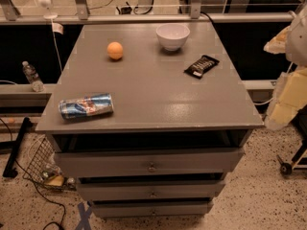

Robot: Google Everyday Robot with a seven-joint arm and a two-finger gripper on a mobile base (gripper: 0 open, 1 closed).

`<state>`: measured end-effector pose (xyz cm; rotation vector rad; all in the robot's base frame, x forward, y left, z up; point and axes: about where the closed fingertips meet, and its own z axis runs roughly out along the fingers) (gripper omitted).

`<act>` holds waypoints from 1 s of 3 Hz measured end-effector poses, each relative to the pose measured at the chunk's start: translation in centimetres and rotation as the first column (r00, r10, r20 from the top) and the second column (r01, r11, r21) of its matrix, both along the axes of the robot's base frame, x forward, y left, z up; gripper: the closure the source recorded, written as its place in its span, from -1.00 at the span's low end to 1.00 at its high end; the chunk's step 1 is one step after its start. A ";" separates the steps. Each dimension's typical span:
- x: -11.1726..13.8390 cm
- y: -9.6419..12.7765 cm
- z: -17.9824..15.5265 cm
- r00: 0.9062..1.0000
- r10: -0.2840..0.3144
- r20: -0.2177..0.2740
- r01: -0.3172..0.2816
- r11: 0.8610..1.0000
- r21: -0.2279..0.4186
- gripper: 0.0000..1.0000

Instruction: Move orange near redbull can

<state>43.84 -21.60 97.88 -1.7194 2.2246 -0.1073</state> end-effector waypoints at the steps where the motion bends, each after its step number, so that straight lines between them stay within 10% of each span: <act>1: 0.0 0.0 0.0 1.000 0.000 0.000 0.000 1.000 0.000 -1.00; 3: 7.2 3.0 0.6 0.989 0.048 0.142 -0.066 0.989 0.130 -1.00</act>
Offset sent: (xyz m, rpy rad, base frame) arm 0.0544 0.0244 0.0019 0.0758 -0.1313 0.0490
